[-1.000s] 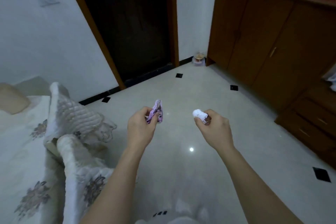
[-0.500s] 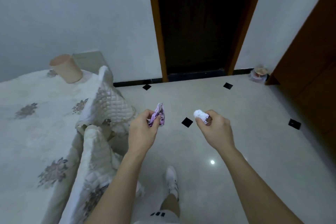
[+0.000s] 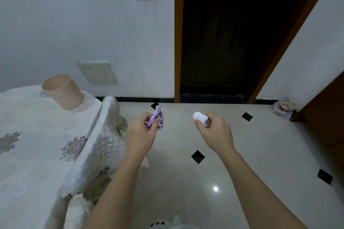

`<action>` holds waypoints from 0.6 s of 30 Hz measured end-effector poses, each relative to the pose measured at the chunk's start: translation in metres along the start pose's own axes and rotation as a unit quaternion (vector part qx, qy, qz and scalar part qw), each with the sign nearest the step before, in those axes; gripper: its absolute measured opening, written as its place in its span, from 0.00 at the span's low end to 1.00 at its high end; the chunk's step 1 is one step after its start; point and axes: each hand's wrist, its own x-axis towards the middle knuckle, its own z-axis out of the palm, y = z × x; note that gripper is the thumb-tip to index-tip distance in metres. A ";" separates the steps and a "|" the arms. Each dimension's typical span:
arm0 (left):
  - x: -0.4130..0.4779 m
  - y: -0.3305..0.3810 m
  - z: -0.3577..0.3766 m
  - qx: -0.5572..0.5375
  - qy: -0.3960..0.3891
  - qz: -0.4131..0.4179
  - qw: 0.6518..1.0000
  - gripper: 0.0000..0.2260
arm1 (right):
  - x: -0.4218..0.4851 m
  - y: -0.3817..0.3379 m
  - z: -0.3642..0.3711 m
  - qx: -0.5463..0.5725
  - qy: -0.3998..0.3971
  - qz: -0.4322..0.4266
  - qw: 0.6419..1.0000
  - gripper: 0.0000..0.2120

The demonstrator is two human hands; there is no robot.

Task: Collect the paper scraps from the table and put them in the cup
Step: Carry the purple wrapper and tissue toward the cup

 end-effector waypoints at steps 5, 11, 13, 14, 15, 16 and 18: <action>0.066 -0.008 0.008 -0.003 0.008 -0.022 1.000 0.04 | 0.068 -0.012 0.024 -0.012 -0.014 -0.011 1.000 0.13; 0.134 -0.026 0.023 -0.007 0.024 -0.061 0.998 0.05 | 0.151 -0.016 0.065 -0.006 -0.037 -0.049 0.998 0.08; 0.158 -0.030 0.027 0.001 0.034 -0.068 0.997 0.05 | 0.182 -0.017 0.079 0.003 -0.044 -0.060 0.997 0.09; 0.171 -0.031 0.030 0.002 0.039 -0.072 0.997 0.06 | 0.199 -0.018 0.086 0.006 -0.050 -0.065 0.997 0.08; 0.185 -0.031 0.034 0.001 0.042 -0.078 0.996 0.07 | 0.216 -0.020 0.093 0.006 -0.057 -0.069 0.996 0.08; 0.201 -0.032 0.038 0.002 0.045 -0.085 0.995 0.07 | 0.235 -0.021 0.099 0.008 -0.062 -0.073 0.995 0.08; 0.234 -0.033 0.046 0.009 0.057 -0.097 0.994 0.09 | 0.274 -0.025 0.111 0.012 -0.074 -0.079 0.994 0.08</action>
